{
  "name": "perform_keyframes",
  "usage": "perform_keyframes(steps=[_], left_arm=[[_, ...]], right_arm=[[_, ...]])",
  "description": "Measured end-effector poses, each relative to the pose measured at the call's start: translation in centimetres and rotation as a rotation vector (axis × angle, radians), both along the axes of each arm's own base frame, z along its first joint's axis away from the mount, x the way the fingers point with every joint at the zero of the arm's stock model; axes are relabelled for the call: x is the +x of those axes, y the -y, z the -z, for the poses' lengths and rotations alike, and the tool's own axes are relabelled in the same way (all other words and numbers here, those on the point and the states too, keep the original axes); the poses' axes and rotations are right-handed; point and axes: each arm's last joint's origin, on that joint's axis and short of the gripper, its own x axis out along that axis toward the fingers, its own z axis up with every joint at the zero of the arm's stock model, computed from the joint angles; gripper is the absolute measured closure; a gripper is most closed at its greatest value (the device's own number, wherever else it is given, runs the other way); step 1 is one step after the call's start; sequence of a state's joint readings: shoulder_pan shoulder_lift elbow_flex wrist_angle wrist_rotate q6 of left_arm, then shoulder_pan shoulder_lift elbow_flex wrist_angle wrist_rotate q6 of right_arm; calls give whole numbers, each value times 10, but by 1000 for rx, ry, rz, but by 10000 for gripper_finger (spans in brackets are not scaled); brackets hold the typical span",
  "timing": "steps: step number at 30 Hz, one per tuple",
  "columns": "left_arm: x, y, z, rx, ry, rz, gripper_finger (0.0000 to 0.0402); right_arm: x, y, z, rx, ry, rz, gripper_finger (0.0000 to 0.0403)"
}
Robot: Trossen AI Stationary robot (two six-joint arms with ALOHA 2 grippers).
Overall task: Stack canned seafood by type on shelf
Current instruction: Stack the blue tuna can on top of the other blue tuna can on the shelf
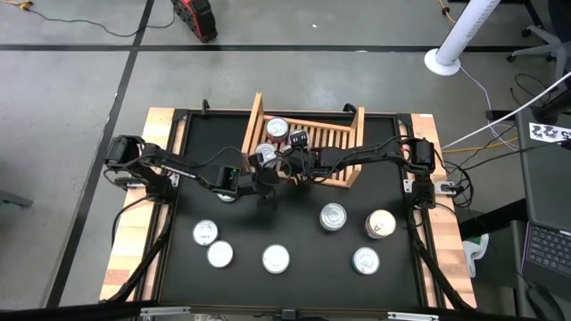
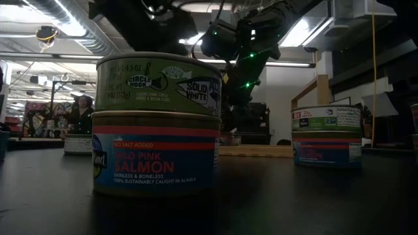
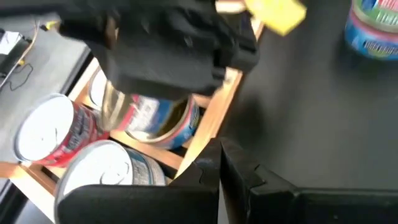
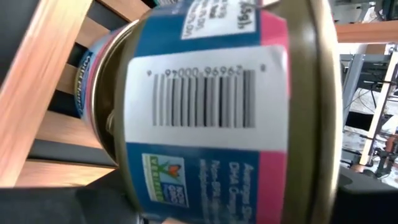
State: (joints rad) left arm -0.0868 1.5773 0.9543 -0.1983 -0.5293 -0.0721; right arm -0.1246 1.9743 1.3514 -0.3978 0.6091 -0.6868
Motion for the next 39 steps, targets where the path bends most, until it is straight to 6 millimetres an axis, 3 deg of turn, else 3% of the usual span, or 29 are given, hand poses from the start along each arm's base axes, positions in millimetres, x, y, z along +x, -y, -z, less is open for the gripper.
perform_keyframes(steps=[8,22,27,39], left_arm=[[-6,-1,-17,17,44,20,401],[-6,-1,-18,17,47,19,401],[-2,-4,-21,-13,120,-15,401],[3,-3,-2,11,51,-55,400]], right_arm=[[0,0,0,-4,5,3,152],[0,0,0,-9,-4,5,152],[0,0,0,-9,-3,6,152],[-1,0,0,-15,-7,9,152]])
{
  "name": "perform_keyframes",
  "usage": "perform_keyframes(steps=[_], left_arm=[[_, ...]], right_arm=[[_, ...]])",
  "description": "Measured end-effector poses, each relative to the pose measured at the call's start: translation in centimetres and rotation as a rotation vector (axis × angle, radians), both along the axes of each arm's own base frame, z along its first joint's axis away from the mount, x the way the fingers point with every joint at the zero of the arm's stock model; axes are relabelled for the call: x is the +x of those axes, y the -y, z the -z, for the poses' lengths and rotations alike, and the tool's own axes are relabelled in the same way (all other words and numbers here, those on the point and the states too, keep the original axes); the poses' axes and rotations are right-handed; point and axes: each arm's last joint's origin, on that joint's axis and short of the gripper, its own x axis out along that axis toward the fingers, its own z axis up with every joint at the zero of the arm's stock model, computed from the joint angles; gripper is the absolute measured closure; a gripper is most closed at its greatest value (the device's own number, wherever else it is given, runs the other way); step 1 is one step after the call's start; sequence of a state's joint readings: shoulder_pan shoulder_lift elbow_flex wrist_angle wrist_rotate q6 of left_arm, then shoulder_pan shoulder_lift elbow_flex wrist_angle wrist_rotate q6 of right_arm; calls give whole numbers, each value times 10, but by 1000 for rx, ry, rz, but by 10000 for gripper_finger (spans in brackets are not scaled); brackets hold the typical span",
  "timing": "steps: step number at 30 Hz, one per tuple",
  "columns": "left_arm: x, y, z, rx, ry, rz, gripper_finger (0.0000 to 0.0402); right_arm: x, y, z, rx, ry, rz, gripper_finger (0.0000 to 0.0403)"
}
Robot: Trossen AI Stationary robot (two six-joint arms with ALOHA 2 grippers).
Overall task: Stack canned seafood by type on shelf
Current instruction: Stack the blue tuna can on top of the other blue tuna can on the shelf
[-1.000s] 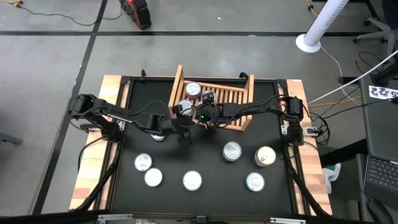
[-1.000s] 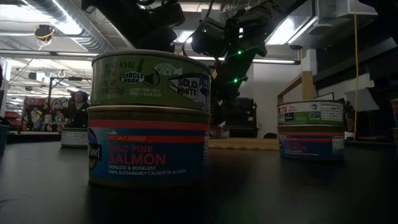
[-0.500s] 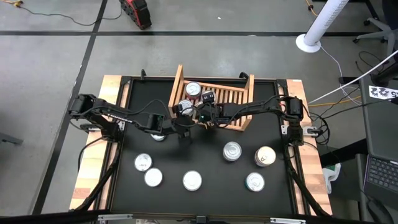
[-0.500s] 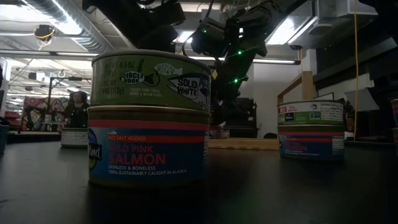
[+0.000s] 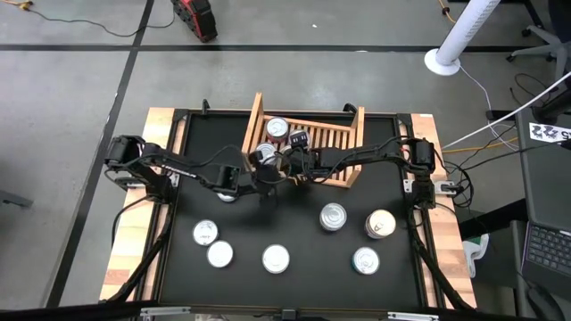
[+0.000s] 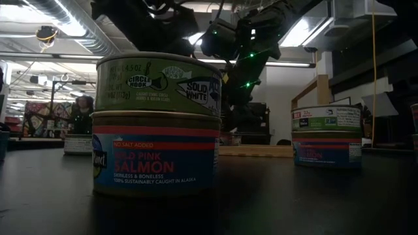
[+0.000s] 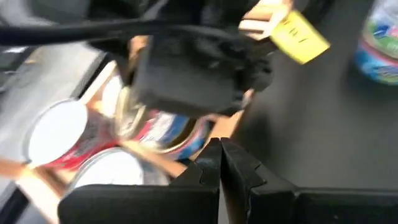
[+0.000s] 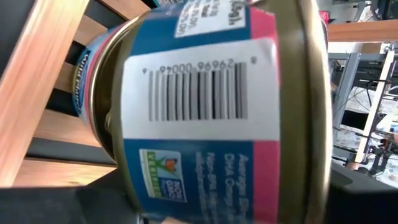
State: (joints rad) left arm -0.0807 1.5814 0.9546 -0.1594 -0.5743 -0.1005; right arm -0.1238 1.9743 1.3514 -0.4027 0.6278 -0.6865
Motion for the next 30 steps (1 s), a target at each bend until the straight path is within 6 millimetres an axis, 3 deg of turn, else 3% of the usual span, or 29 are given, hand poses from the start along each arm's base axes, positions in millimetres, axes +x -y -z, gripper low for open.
perform_keyframes(steps=[6,11,19,30], left_arm=[[-22,5,4,42,-8,-42,400],[-68,9,6,8,33,-33,401],[-136,3,11,-50,249,-8,400],[-185,-5,32,-65,383,-2,400]], right_arm=[[-1,-1,1,18,-16,-9,152],[-1,-1,1,41,-13,-23,152],[1,-2,-1,84,-20,-73,152],[8,-3,-13,111,-7,-122,152]])
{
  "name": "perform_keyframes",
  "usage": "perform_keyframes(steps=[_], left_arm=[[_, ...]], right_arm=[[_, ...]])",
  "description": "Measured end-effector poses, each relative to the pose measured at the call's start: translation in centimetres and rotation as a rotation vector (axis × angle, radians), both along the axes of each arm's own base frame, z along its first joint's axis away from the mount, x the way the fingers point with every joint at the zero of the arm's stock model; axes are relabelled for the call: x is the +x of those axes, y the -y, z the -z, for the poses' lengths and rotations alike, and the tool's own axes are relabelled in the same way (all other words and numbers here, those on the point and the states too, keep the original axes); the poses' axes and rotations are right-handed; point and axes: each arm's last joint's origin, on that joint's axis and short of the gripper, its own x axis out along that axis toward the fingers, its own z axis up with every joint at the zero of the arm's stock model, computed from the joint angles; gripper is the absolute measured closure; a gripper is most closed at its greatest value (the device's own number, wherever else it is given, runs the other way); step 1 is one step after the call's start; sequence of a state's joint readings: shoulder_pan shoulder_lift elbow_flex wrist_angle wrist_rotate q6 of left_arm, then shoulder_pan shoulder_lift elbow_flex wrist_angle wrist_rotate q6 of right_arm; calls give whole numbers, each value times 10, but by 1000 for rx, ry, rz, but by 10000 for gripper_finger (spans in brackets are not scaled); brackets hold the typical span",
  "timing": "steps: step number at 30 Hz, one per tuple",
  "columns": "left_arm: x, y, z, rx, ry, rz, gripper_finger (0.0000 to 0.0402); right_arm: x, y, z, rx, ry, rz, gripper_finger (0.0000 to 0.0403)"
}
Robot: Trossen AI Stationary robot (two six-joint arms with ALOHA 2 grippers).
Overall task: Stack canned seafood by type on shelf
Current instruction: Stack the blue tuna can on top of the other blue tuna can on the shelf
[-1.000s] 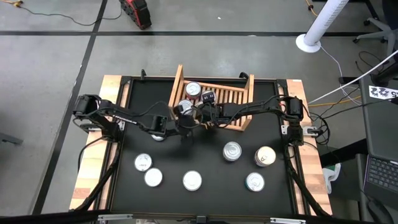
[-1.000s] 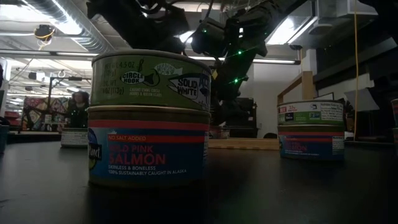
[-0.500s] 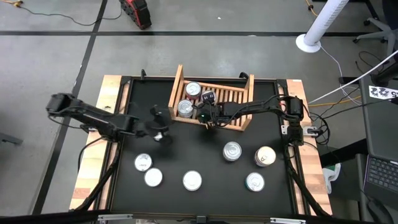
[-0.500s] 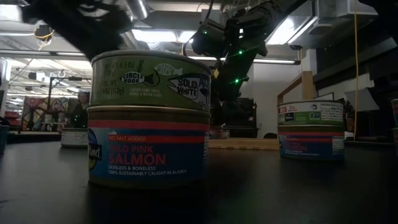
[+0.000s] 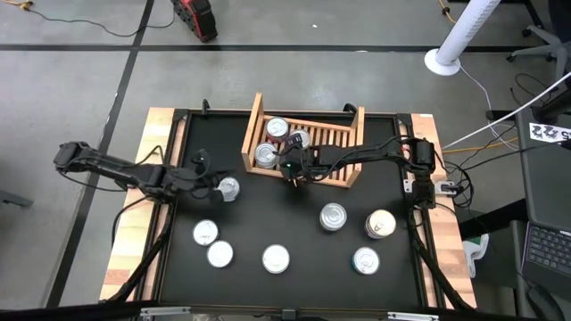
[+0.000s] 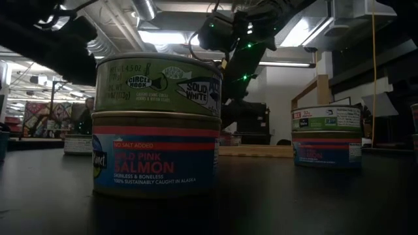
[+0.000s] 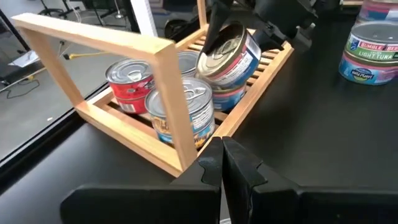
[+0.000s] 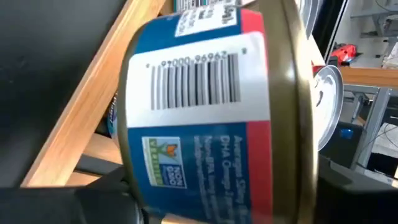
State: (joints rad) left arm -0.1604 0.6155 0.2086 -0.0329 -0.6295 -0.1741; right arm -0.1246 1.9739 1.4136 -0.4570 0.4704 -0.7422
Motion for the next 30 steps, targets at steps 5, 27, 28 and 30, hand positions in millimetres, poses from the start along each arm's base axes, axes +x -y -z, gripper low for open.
perform_keyframes(steps=[5,27,28,30], left_arm=[[-10,-2,5,-42,69,-13,400],[-14,-2,4,-42,99,-11,400],[-14,-2,4,-42,98,-11,400],[-14,-2,4,-42,98,-11,400]], right_arm=[[-3,0,1,-30,-50,5,152],[-5,0,0,-154,-104,17,152],[-5,-1,1,-148,-105,10,152],[-4,-3,1,-134,-109,-11,152]])
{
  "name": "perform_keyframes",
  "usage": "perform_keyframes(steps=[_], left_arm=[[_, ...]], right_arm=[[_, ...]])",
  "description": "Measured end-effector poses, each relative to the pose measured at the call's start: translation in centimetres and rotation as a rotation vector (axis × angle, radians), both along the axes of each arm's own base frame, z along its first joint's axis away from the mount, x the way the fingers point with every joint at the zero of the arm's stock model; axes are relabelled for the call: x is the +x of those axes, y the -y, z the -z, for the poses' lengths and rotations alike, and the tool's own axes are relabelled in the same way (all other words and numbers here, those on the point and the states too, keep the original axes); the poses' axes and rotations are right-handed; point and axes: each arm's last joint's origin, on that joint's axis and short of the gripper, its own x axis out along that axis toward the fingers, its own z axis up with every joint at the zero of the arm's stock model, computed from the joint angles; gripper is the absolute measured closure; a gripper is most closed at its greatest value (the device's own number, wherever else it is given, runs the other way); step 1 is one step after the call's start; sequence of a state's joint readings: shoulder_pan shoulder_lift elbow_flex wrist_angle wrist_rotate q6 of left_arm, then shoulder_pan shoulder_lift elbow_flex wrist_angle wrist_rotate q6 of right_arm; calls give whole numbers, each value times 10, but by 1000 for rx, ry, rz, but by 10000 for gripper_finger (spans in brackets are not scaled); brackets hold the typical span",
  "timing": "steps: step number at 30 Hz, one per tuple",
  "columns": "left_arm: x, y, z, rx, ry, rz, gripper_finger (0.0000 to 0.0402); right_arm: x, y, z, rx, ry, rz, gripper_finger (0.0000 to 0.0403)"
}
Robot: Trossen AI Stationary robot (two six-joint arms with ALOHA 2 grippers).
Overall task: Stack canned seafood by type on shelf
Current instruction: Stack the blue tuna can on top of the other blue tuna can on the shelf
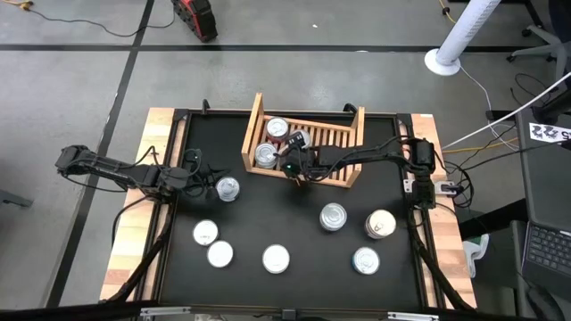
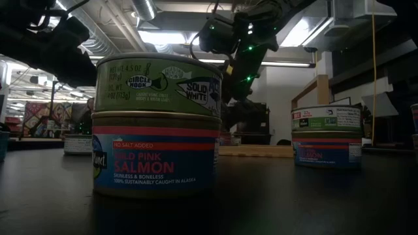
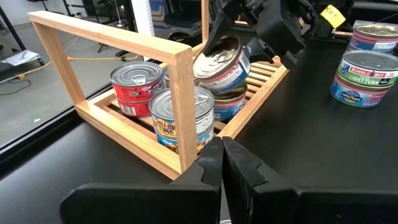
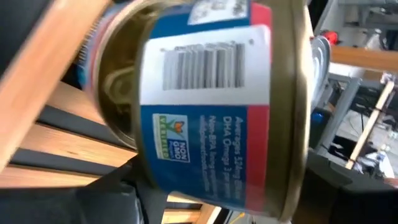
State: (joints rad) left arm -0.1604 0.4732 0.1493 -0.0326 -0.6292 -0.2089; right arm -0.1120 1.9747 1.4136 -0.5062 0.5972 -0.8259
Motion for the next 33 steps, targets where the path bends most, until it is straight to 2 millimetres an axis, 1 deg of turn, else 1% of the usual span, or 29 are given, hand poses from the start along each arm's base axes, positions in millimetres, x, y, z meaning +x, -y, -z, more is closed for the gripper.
perform_keyframes(steps=[8,14,21,27,33], left_arm=[[0,0,0,-4,2,-1,400],[0,0,0,-4,2,-1,400],[0,0,0,-4,2,-1,400],[0,0,0,-4,1,-1,400],[0,0,0,-4,1,-1,400]], right_arm=[[-3,-1,2,-11,-99,-77,152],[-4,-1,2,-30,-132,-115,152],[-1,1,0,-92,-110,-89,152],[0,1,-1,-107,-117,-104,152],[-1,7,-1,-95,-120,-115,152]])
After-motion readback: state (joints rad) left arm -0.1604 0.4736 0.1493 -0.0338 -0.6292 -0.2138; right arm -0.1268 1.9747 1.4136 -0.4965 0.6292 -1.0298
